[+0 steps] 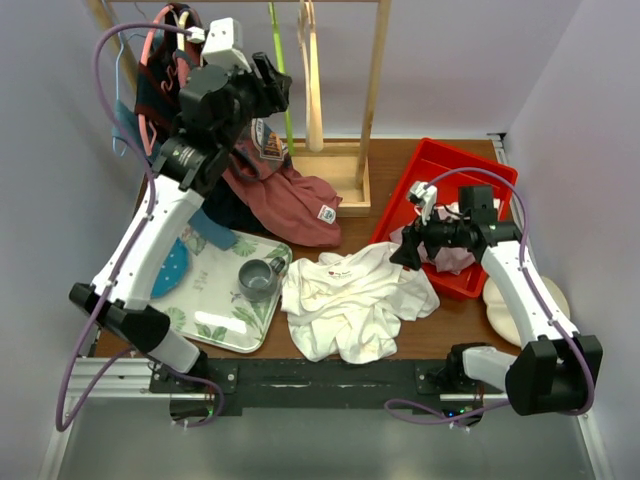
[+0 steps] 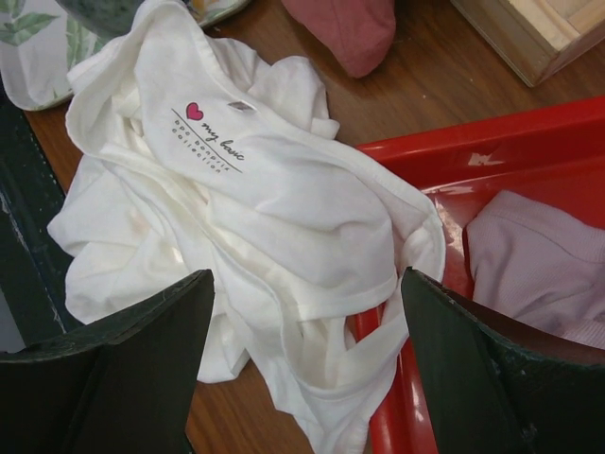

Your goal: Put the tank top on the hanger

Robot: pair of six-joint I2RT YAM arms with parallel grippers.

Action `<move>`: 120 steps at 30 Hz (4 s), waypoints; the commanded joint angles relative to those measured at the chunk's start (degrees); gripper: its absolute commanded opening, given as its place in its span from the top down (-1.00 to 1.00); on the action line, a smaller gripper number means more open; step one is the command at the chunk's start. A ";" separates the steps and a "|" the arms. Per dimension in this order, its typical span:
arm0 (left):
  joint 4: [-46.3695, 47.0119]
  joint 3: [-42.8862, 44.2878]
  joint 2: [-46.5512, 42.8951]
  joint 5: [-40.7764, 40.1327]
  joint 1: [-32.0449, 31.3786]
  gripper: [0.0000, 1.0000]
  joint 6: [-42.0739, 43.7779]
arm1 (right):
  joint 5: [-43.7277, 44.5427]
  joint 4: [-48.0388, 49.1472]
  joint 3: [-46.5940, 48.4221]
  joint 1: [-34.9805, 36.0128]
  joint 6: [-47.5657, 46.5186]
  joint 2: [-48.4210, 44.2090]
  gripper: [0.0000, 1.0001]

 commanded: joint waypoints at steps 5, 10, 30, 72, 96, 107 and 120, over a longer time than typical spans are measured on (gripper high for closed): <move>-1.28 6.28 4.19 -1.31 0.39 -0.19 0.63 | -3.39 1.25 -0.07 -0.53 -0.39 -1.74 -0.70; -2.68 6.19 6.21 -5.88 0.30 -0.02 5.72 | -3.48 1.08 -0.16 -0.45 -0.48 -1.92 -0.70; 4.60 6.19 3.76 -7.04 0.30 1.00 16.45 | -4.27 0.55 -0.51 -1.85 -0.83 -1.74 -0.71; 3.99 -31.25 -51.53 26.43 0.13 1.00 14.08 | -3.65 -29.33 38.59 -2.82 -11.56 -6.57 -0.87; 1.88 -28.78 -22.71 56.42 -13.93 1.00 13.90 | -9.11 -42.25 53.46 -7.56 -23.94 -8.43 -0.97; 3.73 -34.67 -22.26 60.99 -14.29 1.00 14.26 | -13.50 -47.61 44.85 -7.04 -36.25 -3.41 -0.92; 5.93 -37.58 -21.74 58.63 -14.29 1.00 14.43 | -15.79 -47.61 37.46 7.64 -32.92 -0.25 0.23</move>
